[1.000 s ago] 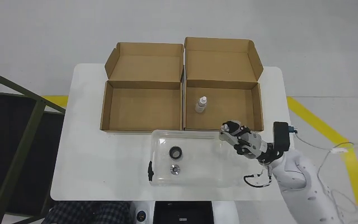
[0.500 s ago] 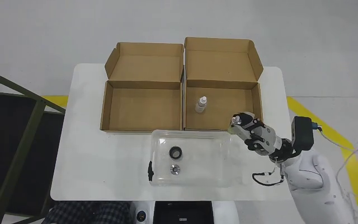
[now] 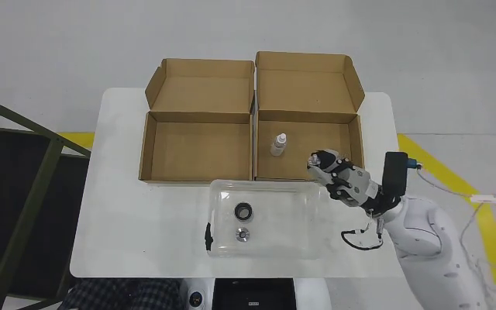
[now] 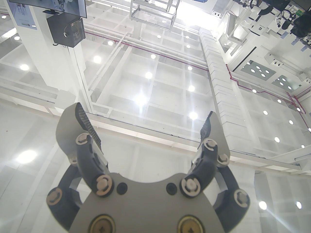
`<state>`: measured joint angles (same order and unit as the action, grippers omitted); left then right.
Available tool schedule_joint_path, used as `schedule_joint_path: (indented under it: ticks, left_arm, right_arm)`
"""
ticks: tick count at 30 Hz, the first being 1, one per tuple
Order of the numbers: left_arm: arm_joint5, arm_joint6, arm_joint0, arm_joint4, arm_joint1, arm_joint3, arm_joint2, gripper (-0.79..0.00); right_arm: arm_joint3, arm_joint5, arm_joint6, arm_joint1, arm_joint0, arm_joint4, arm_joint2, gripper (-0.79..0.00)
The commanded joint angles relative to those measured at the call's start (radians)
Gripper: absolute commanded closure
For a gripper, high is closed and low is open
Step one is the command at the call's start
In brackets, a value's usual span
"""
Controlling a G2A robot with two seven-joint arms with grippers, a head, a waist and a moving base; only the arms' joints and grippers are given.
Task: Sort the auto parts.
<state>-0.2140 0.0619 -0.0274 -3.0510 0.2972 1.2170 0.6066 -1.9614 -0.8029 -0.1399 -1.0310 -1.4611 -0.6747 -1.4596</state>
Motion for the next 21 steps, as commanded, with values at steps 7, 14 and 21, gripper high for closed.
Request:
schedule_joint_path:
  ticks: [7, 14, 21]
  left_arm:
    - [0.0, 0.0, 0.0, 0.0, 0.0, 0.0, 0.0, -0.785]
    - [0.0, 0.0, 0.0, 0.0, 0.0, 0.0, 0.0, -0.785]
    - [0.0, 0.0, 0.0, 0.0, 0.0, 0.0, 0.0, -0.785]
  right_arm:
    - [0.026, 0.096, -0.09, -0.001, 0.022, -0.107, 0.033, 0.0]
    - [0.076, 0.191, -0.158, -0.003, 0.054, -0.182, 0.051, 0.0]
    - [0.126, 0.286, -0.246, -0.008, 0.121, -0.245, 0.098, 0.0]
